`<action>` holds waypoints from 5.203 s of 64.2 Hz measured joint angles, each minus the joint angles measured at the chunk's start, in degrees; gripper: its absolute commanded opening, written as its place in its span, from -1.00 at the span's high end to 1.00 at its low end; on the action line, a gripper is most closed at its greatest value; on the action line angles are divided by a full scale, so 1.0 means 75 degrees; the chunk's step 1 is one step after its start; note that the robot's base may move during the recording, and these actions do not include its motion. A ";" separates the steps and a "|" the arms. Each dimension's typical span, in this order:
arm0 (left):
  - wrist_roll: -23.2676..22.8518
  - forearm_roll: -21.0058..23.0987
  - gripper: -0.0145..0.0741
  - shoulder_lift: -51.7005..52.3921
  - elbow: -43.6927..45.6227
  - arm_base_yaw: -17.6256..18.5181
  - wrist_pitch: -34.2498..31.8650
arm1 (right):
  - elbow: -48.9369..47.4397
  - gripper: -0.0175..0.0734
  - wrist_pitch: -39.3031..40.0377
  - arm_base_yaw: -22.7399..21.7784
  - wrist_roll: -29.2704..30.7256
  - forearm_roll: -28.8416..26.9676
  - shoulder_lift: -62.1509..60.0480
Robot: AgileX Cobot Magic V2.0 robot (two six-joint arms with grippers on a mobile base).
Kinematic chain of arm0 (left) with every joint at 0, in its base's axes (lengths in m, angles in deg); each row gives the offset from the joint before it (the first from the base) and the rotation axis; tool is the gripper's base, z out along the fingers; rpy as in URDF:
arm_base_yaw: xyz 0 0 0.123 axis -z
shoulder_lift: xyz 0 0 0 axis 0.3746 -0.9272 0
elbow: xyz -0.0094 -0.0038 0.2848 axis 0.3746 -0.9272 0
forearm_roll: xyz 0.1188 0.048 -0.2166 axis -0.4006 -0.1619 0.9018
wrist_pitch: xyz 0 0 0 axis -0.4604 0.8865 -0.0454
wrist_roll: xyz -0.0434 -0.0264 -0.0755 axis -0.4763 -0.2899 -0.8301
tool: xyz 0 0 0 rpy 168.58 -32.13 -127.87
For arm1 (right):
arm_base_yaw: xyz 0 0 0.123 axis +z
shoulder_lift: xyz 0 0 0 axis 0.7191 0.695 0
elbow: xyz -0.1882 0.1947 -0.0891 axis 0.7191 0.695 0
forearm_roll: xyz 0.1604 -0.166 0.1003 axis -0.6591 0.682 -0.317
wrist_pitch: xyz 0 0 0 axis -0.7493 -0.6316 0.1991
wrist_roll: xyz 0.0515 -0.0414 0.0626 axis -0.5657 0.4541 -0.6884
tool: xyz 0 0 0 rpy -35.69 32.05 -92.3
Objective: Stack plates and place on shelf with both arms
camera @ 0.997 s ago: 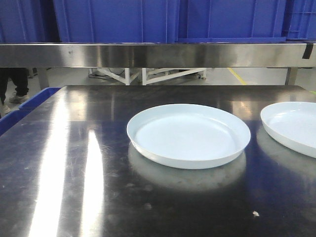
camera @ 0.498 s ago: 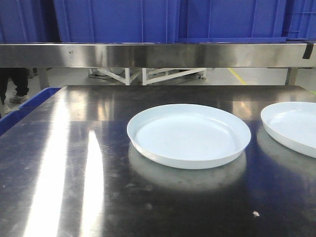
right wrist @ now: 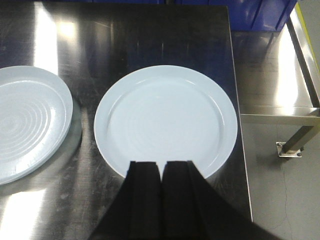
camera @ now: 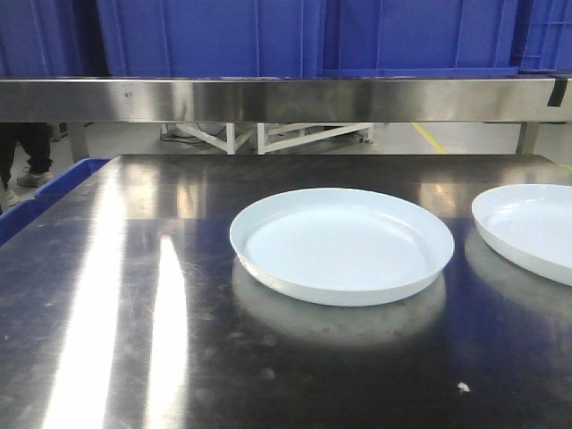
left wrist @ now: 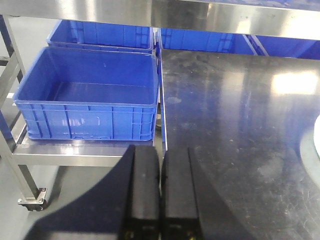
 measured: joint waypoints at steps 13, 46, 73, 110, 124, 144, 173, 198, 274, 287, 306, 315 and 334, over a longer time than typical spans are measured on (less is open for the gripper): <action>0.0000 0.0000 0.48 0.0000 0.0000 0.0000 -0.0043 | 0.0000 0.33 -0.0067 0.0000 0.0000 0.0013 0.0000; 0.0000 0.0000 0.48 0.0000 0.0000 0.0000 -0.0061 | 0.0000 -0.26 -0.0165 0.0000 0.0000 0.0013 0.0256; 0.0000 0.0000 0.48 0.0000 0.0000 0.0000 -0.0062 | 0.0000 -0.26 0.0028 0.0000 0.0000 0.0013 0.0451; 0.0000 0.0000 0.48 0.0000 0.0000 0.0000 -0.0075 | -0.0613 -0.26 0.1554 -0.1170 0.0000 0.0160 0.3407; 0.0000 0.0000 0.48 0.0000 0.0000 0.0000 -0.0075 | -0.0973 -0.26 0.1845 -0.1884 0.0000 0.0171 0.4315; 0.0000 0.0000 0.48 0.0000 0.0000 0.0000 -0.0075 | -0.1103 -0.26 0.2116 -0.2070 0.0000 0.0188 0.5317; 0.0000 0.0000 0.48 0.0000 0.0000 0.0000 -0.0075 | -0.1120 -0.26 0.2449 -0.2433 0.0000 0.0188 0.6201; 0.0000 0.0000 0.48 0.0000 0.0000 0.0000 -0.0089 | -0.1192 -0.26 0.2615 -0.2443 0.0000 0.0188 0.6907; 0.0000 0.0000 0.48 0.0000 0.0000 0.0000 -0.0089 | -0.1224 -0.26 0.2683 -0.2674 0.0000 0.0188 0.6969; 0.0000 0.0000 0.48 0.0000 0.0000 0.0000 -0.0089 | -0.1224 -0.26 0.2683 -0.2674 0.0000 0.0188 0.6969; 0.0000 0.0000 0.48 0.0000 0.0000 0.0000 -0.0089 | -0.1224 -0.26 0.2683 -0.2674 0.0000 0.0188 0.6973; 0.0000 0.0000 0.48 0.0000 0.0000 0.0000 -0.0089 | -0.1224 -0.26 0.2683 -0.2674 0.0000 0.0188 0.7098; 0.0000 0.0000 0.48 0.0000 0.0000 0.0000 -0.0089 | -0.1273 0.29 0.2839 -0.2642 -0.0014 0.0188 0.7197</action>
